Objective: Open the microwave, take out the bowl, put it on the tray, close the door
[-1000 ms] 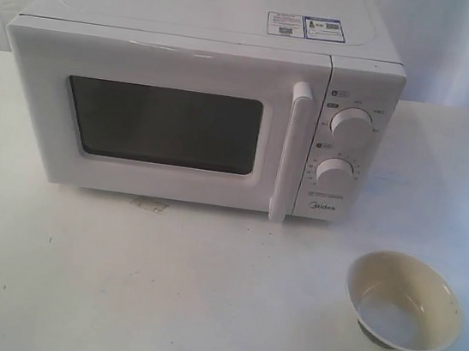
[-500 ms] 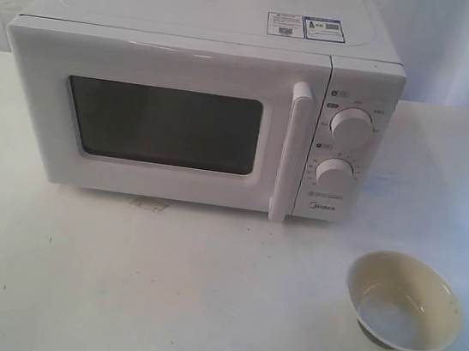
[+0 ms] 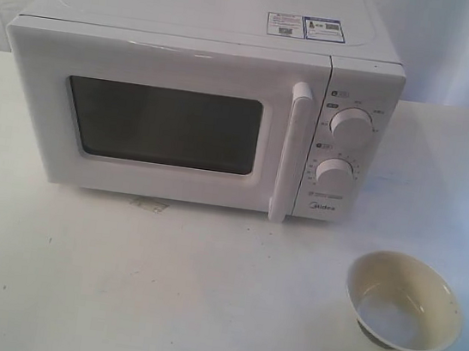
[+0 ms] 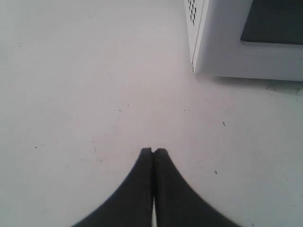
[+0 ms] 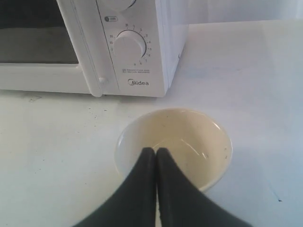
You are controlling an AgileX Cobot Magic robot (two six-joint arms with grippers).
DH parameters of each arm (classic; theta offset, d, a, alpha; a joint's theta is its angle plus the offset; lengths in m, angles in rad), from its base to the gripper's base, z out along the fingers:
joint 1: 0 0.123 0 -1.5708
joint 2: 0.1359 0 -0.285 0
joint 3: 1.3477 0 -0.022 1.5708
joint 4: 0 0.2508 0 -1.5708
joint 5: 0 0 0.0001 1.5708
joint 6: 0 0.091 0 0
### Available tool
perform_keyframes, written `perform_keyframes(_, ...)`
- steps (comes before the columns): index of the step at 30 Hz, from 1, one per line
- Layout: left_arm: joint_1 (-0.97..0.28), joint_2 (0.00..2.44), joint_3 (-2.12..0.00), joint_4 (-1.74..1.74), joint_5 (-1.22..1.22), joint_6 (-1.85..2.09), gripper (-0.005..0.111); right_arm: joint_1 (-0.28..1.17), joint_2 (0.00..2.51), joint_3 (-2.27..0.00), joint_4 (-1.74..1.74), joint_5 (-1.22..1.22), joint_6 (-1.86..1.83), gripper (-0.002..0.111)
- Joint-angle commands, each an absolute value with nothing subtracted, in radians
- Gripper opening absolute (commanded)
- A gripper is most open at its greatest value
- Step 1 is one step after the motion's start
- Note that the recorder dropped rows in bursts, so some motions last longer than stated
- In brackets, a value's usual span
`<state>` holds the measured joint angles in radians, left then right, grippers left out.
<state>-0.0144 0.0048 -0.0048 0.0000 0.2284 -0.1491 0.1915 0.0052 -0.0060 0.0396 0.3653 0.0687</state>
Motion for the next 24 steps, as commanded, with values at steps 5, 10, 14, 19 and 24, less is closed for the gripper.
perform_keyframes(5,-0.011,0.000,0.000,0.000,0.231,-0.157,0.000,0.082,0.000,0.000,0.029,0.369,0.076,0.000)
perform_keyframes(10,-0.011,0.000,0.000,0.000,0.231,-0.157,0.000,0.072,0.000,0.000,0.029,0.367,0.076,0.000)
perform_keyframes(14,-0.011,0.000,0.000,0.000,0.231,-0.157,0.000,0.072,0.000,0.000,0.029,0.367,0.076,0.000)
perform_keyframes(19,-0.011,0.000,0.000,0.000,0.231,-0.157,0.000,0.072,0.000,0.000,0.029,0.367,0.076,0.000)
perform_keyframes(24,-0.011,0.000,0.000,0.000,0.231,-0.157,0.000,0.072,0.000,0.000,0.029,0.367,0.076,0.000)
